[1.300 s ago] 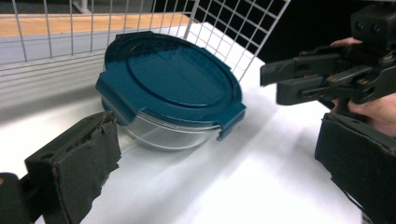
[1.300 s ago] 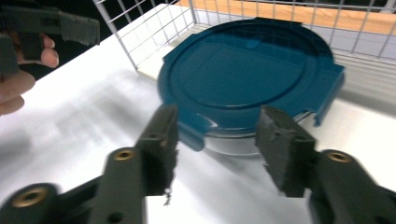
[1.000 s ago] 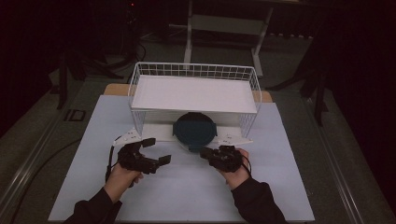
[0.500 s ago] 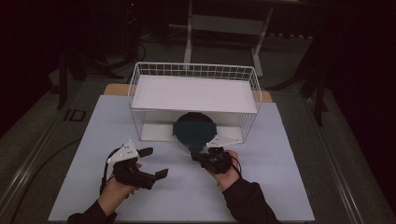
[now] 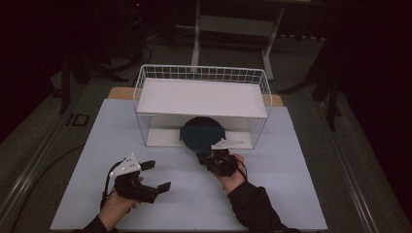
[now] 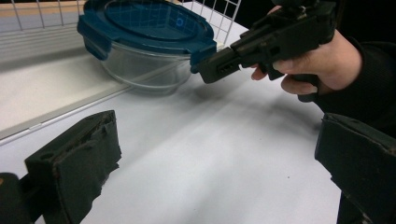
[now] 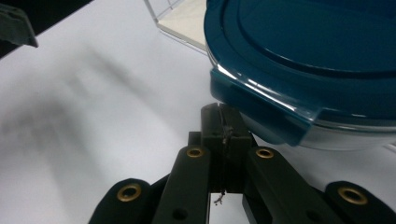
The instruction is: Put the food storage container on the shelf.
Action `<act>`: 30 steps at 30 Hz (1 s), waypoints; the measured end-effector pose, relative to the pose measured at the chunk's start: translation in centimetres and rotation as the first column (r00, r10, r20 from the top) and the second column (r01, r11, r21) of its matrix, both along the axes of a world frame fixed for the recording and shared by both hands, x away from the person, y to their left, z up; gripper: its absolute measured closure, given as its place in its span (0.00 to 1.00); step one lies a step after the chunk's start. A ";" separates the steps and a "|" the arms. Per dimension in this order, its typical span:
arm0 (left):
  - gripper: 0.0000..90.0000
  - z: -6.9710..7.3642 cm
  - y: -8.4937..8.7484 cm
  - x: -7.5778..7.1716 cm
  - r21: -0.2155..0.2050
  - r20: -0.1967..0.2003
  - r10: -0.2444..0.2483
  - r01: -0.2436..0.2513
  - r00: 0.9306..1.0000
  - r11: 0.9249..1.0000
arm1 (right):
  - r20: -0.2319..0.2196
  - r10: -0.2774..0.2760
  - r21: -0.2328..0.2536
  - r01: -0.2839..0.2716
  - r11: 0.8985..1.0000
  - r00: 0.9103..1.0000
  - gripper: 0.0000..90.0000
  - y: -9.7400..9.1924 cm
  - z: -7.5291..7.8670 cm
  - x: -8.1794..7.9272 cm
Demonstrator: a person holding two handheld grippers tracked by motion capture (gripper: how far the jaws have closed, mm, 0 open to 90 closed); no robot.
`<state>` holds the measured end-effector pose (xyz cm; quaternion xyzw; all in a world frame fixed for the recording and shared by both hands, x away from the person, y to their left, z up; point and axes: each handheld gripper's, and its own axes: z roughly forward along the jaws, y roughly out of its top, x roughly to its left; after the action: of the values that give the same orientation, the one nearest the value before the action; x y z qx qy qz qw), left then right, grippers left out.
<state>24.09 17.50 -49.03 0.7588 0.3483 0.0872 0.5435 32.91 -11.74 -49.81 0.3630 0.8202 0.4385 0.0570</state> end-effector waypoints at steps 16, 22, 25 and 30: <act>0.00 -0.5 -0.1 0.2 -0.006 -0.008 -0.001 0.000 1.000 1.000 | 0.013 -0.065 -0.009 0.065 0.998 0.998 1.00 -0.1 -0.5 1.9; 0.00 -0.6 -0.1 0.2 0.000 -0.011 -0.008 0.008 1.000 1.000 | 0.035 -0.081 -0.010 0.082 0.997 0.996 1.00 0.1 -0.6 2.7; 0.00 -0.7 0.0 0.2 -0.002 -0.013 -0.009 0.009 1.000 1.000 | 0.038 -0.091 -0.016 0.092 0.996 0.995 1.00 0.1 -0.6 3.1; 0.00 -0.7 0.1 0.2 -0.004 -0.014 -0.006 0.006 1.000 1.000 | 0.039 -0.106 -0.010 0.106 0.994 0.994 1.00 0.0 -0.6 3.8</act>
<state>24.30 17.59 -49.70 0.7595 0.3500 0.0794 0.5426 36.67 -11.69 -50.41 0.3972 0.8010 0.4369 0.0983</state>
